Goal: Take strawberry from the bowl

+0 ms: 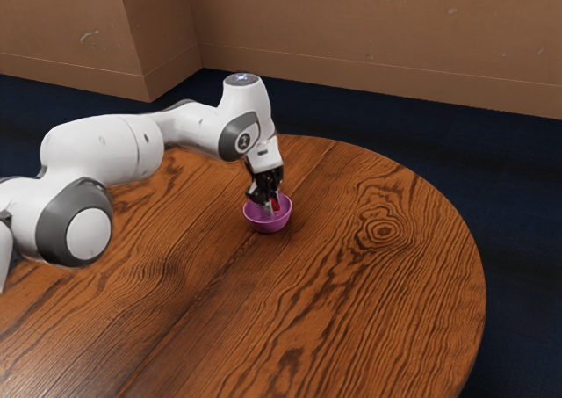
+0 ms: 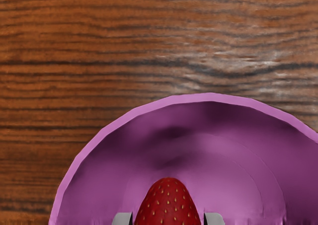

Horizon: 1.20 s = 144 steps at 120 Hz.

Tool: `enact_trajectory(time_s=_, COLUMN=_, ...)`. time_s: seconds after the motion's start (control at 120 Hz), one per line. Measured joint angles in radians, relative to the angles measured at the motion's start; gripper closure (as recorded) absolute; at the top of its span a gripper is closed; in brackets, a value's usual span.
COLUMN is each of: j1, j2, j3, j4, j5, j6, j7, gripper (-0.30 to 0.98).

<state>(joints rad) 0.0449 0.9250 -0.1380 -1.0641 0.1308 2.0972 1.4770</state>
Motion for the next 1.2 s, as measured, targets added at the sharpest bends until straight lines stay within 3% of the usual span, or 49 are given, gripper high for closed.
enact_trajectory(time_s=0.2, j1=-0.058, j2=-0.116, j3=-0.019, j4=-0.038, j5=0.001, j6=-0.015, j7=-0.003, gripper=0.7)
enact_trajectory(time_s=0.342, j1=-0.142, j2=-0.086, j3=-0.068, j4=-0.034, j5=0.002, j6=-0.018, j7=-0.015, gripper=0.71)
enact_trajectory(time_s=0.6, j1=-0.199, j2=-0.046, j3=-0.075, j4=-0.035, j5=0.005, j6=0.006, j7=-0.039, gripper=0.72)
enact_trajectory(time_s=0.792, j1=-0.237, j2=-0.093, j3=-0.07, j4=-0.033, j5=-0.001, j6=-0.059, j7=-0.075, gripper=0.36)
enact_trajectory(time_s=0.917, j1=-0.236, j2=-0.183, j3=-0.064, j4=-0.032, j5=0.002, j6=-0.15, j7=-0.133, gripper=0.2)
enact_trajectory(time_s=0.967, j1=-0.23, j2=-0.282, j3=-0.024, j4=-0.032, j5=0.002, j6=-0.23, j7=-0.193, gripper=0.16)
enact_trajectory(time_s=1.075, j1=-0.226, j2=-0.621, j3=0.192, j4=-0.035, j5=0.004, j6=-0.492, j7=-0.377, gripper=0.09)
enact_trajectory(time_s=1.133, j1=-0.218, j2=-0.671, j3=0.269, j4=-0.048, j5=0.005, j6=-0.573, j7=-0.463, gripper=0.07)
enact_trajectory(time_s=1.2, j1=-0.19, j2=-0.658, j3=0.293, j4=-0.082, j5=-0.009, j6=-0.616, j7=-0.552, gripper=0.05)
